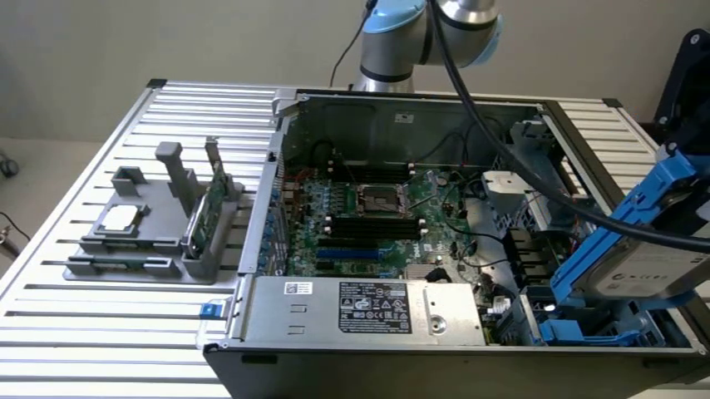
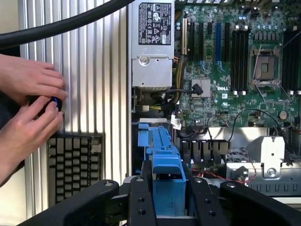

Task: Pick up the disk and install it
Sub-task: 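Pick up the disk, then insert the disk into the insertion slot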

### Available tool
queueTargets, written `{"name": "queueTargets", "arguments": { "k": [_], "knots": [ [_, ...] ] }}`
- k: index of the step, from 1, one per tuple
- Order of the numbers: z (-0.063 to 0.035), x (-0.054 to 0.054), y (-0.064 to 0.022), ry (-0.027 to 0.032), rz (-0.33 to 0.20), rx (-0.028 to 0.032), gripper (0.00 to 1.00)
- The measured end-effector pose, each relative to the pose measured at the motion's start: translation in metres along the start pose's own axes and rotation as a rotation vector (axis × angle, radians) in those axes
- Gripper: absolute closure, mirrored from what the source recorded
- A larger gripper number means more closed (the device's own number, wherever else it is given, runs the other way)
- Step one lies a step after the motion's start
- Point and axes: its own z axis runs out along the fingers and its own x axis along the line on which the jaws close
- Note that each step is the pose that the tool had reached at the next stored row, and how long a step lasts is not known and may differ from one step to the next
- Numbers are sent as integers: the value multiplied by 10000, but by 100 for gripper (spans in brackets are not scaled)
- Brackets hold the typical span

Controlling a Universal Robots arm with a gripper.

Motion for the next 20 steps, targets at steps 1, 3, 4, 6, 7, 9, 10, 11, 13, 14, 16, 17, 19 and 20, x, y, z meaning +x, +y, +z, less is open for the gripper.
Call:
{"name": "queueTargets", "arguments": {
  "k": [1, 3, 4, 6, 7, 9, 10, 11, 13, 14, 16, 17, 19, 20],
  "knots": [
    [18, 0, 0, -1, -10, 0, 67],
    [54, 0, 3, 1, -23, 0, 67],
    [72, -3, 6, 1, -31, 2, 67],
    [109, -18, 10, 2, -54, 4, 67],
    [127, -29, 9, 1, -72, 5, 67],
    [166, -54, 9, 3, -119, 9, 67],
    [184, -66, 9, 4, -144, 10, 67],
    [202, -73, 8, 4, -172, 9, 67],
    [238, -74, 7, 6, -215, 9, 67],
    [256, -74, 6, 5, -223, 8, 67],
    [290, -74, 5, 3, -238, 8, 67],
    [303, -75, 4, 1, -248, 7, 67],
    [324, -78, -3, -9, -264, 7, 67],
    [332, -79, -7, -13, -270, 7, 67]
  ]
}}
